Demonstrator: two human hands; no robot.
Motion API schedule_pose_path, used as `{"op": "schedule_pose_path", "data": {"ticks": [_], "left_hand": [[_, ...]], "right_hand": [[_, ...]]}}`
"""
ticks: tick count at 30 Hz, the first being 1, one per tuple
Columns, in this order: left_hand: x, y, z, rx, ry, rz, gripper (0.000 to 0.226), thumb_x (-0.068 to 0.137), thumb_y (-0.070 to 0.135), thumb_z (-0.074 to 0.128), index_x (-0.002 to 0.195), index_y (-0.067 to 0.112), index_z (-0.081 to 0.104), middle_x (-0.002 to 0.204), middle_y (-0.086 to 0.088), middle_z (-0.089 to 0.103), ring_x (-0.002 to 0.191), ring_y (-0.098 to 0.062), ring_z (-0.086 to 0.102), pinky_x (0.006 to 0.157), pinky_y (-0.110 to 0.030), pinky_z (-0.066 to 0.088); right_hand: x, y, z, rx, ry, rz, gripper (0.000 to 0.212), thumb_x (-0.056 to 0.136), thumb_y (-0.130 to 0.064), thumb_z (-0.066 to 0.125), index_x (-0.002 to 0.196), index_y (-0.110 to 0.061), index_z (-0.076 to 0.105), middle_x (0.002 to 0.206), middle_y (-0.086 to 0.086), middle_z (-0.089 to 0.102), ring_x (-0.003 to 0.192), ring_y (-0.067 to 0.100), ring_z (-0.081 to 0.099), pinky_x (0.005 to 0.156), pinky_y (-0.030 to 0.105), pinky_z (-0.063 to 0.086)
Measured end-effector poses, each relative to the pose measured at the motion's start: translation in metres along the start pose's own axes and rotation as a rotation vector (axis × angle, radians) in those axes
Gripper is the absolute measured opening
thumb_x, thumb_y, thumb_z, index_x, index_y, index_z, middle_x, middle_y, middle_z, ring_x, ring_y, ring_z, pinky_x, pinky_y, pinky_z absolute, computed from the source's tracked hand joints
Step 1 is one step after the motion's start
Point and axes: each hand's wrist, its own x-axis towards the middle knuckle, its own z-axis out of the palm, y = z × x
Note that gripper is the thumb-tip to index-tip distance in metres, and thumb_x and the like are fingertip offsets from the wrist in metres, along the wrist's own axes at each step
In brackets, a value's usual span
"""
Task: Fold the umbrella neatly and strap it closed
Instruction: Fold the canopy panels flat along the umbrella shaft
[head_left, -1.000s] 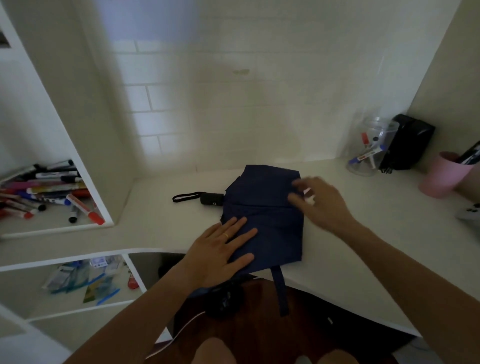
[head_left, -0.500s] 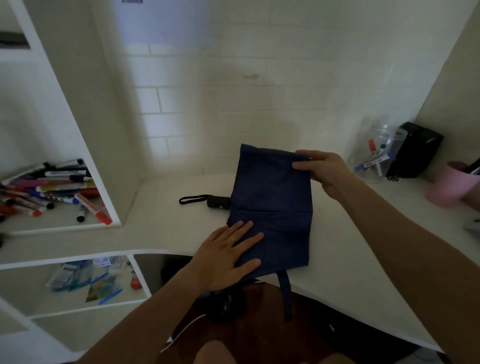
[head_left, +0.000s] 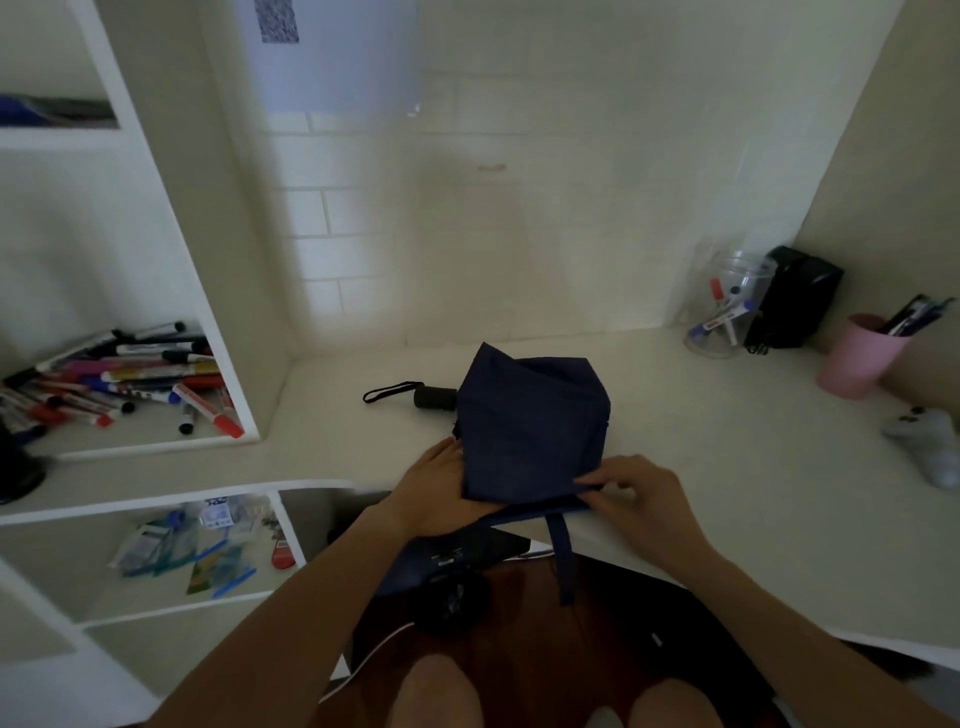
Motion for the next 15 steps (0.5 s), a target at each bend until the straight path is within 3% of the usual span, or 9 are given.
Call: {"op": "schedule_pose_path", "data": {"ticks": [2,4,6,8,11,13,15], "left_hand": [[-0.002,-0.001,-0.001,-0.106,0.076,0.04,0.076,0.081,0.062,0.065,0.142,0.021,0.05,0.142,-0.004,0.054,0.127,-0.023,0.049,0.111,-0.037,0.038],[-0.006,0.001,-0.003,-0.255,0.17,0.035,0.061,0.08,0.053,0.071,0.135,0.033,0.054,0.14,0.004,0.055,0.122,-0.017,0.051,0.104,-0.032,0.042],[-0.01,0.015,-0.008,-0.597,0.275,-0.08,0.031,0.085,0.048,0.066,0.114,0.04,0.062,0.123,0.009,0.064,0.111,-0.013,0.058,0.091,-0.019,0.047],[-0.006,0.025,-0.008,-0.797,0.417,-0.222,0.023,0.093,0.044,0.064,0.109,0.029,0.057,0.102,0.004,0.07,0.097,-0.016,0.067,0.077,-0.02,0.053],[0.002,0.03,-0.003,-0.673,0.425,-0.293,0.049,0.088,0.041,0.073,0.116,0.031,0.034,0.093,-0.003,0.073,0.082,-0.019,0.073,0.07,-0.037,0.062],[0.003,0.029,0.001,-0.557,0.384,-0.267,0.047,0.087,0.028,0.074,0.119,0.032,0.04,0.096,-0.003,0.073,0.086,-0.018,0.071,0.075,-0.038,0.061],[0.003,0.025,0.003,-0.435,0.367,-0.255,0.034,0.087,0.022,0.074,0.116,0.027,0.059,0.11,0.002,0.07,0.099,-0.015,0.066,0.084,-0.03,0.056]], "right_hand": [[-0.002,0.01,0.006,-0.082,-0.038,-0.061,0.02,0.073,-0.013,0.086,0.087,-0.026,0.08,0.093,-0.009,0.072,0.088,0.015,0.063,0.082,0.019,0.048],[-0.001,0.015,0.009,-0.147,-0.06,-0.084,0.021,0.073,-0.018,0.086,0.088,-0.03,0.079,0.096,-0.012,0.07,0.091,0.013,0.061,0.082,0.003,0.038],[0.0,0.019,0.01,-0.158,-0.048,-0.092,0.022,0.072,-0.018,0.086,0.088,-0.029,0.078,0.097,-0.01,0.07,0.091,0.011,0.059,0.082,-0.003,0.033],[0.0,0.019,0.009,-0.137,-0.036,-0.109,0.023,0.071,-0.017,0.087,0.088,-0.028,0.077,0.098,-0.011,0.066,0.092,0.009,0.055,0.083,-0.003,0.032],[0.001,0.017,0.006,-0.119,-0.036,-0.153,0.022,0.071,-0.015,0.086,0.088,-0.027,0.077,0.095,-0.015,0.058,0.089,0.005,0.049,0.081,-0.001,0.033],[0.003,0.015,0.004,-0.128,-0.05,-0.152,0.024,0.072,-0.016,0.085,0.089,-0.028,0.076,0.095,-0.017,0.056,0.089,0.004,0.048,0.08,0.0,0.033],[0.003,0.012,0.001,-0.096,-0.074,-0.095,0.026,0.073,-0.018,0.084,0.092,-0.032,0.074,0.097,-0.021,0.058,0.091,0.003,0.051,0.078,0.001,0.035]]}}
